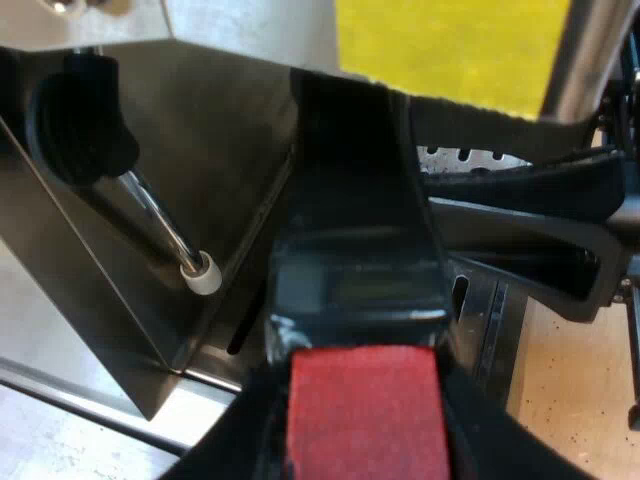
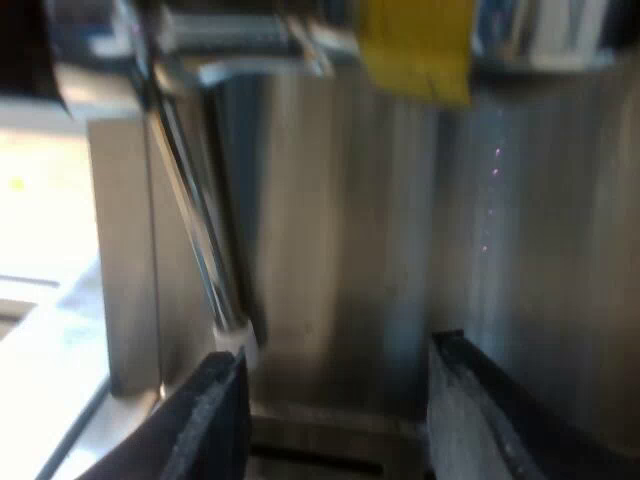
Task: Put the handle in the coffee machine
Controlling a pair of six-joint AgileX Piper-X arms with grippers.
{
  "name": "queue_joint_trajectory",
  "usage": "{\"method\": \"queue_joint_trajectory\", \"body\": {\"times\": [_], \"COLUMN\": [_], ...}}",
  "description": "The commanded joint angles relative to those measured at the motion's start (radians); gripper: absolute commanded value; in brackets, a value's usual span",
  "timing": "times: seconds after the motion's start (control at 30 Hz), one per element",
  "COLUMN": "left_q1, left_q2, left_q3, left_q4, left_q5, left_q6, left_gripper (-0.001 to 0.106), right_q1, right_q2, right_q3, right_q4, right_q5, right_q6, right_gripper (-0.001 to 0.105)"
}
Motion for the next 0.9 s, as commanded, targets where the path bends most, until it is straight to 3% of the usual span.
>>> {"method": "queue_joint_trajectory", "body": {"times": [0.03, 0.23, 0.37, 0.73, 0.9], "left_q1": [-0.002, -0.002, -0.002, -0.002, -0.002], "left_q2": [-0.018, -0.018, -0.018, -0.018, -0.018], "left_q3": [-0.029, -0.029, -0.029, -0.029, -0.029], "left_q4": [-0.019, -0.019, -0.019, -0.019, -0.019], "left_q5": [0.121, 0.120, 0.120, 0.119, 0.119], "left_q6": [-0.021, -0.021, -0.021, -0.021, -0.021], "left_gripper": [0.000, 0.000, 0.000, 0.000, 0.000], "right_q1": [-0.016, -0.055, -0.060, -0.086, -0.084], "right_q2": [0.010, 0.023, 0.023, 0.023, 0.023], "right_q3": [-0.001, -0.011, -0.036, -0.046, -0.050], "right_q4": [-0.069, -0.144, -0.144, -0.194, -0.257], "right_q5": [-0.003, -0.035, -0.054, -0.047, -0.047], "right_q6": [-0.042, -0.042, -0.088, -0.107, -0.174], "right_gripper": [0.043, 0.040, 0.029, 0.028, 0.028]}}
